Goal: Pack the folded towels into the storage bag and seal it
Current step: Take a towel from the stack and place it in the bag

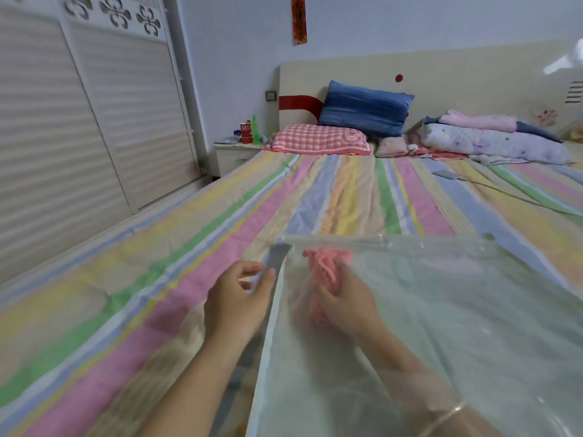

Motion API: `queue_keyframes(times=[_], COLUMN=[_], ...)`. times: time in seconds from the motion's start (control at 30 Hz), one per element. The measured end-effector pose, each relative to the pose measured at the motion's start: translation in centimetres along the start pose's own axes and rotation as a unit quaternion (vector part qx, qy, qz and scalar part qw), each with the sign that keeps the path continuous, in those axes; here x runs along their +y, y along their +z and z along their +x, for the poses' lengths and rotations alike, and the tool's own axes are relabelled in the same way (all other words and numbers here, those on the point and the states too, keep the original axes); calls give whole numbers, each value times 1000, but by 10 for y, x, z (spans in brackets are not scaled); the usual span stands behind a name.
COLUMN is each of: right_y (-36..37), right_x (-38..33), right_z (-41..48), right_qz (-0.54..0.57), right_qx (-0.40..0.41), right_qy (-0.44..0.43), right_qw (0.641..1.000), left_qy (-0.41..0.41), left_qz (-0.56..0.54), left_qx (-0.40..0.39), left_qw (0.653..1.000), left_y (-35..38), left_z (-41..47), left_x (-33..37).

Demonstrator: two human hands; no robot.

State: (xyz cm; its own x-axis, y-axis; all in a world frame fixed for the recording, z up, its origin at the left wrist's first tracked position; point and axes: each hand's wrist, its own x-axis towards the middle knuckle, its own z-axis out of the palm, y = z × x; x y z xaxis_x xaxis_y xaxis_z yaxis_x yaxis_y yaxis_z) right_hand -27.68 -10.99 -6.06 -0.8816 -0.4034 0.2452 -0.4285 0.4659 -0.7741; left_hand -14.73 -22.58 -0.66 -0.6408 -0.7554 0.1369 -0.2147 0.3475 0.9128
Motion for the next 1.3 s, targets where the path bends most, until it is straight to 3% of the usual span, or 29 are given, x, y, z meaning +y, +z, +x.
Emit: queue_keyframes(times=[0.03, 0.13, 0.27, 0.43, 0.5, 0.6, 0.67, 0.77, 0.83, 0.9, 0.93, 1.0, 1.13, 1.3], right_y=[3, 13, 26, 52, 56, 64, 64, 51, 34, 23, 22, 25, 42, 55], right_x=[5, 8, 15, 11, 6, 9, 8, -1, -11, -9, -5, 7, 11, 13], right_z=[6, 19, 47, 63, 65, 64, 64, 54, 47, 44, 45, 48, 56, 77], right_qz=[-6, -21, -119, -22, -109, -260, -293, -310, -245, -159, -121, -140, -345, -345], right_qx=[-15, -28, 42, 86, 99, 175, 144, 134, 14, -177, -227, -226, -203, -194], right_qy=[0, -20, -28, -44, -48, -114, -115, -263, -300, -159, -87, -67, -130, -107], right_qw=[1000, 999, 992, 995, 988, 943, 938, 904, 922, 958, 962, 962, 907, 912], left_qy=[-37, -126, -57, -6, -6, -30, -45, -50, -54, -58, -59, -57, -47, -29], left_qz=[23, -26, -12, 2, 23, 58, 57, 48, 42, 34, 34, 33, 44, 68], left_qx=[26, -23, -16, -11, 9, 19, 0, -21, -26, -26, -24, -21, -25, -4], left_qw=[999, 991, 998, 1000, 1000, 998, 997, 997, 997, 997, 997, 998, 998, 997], left_y=[-3, 12, 30, 38, 38, 35, 34, 32, 31, 31, 31, 32, 33, 35], left_z=[13, 33, 43, 41, 44, 47, 46, 45, 44, 44, 44, 44, 41, 40], left_x=[-18, -49, -59, -62, -68, -74, -74, -71, -70, -70, -70, -71, -69, -71])
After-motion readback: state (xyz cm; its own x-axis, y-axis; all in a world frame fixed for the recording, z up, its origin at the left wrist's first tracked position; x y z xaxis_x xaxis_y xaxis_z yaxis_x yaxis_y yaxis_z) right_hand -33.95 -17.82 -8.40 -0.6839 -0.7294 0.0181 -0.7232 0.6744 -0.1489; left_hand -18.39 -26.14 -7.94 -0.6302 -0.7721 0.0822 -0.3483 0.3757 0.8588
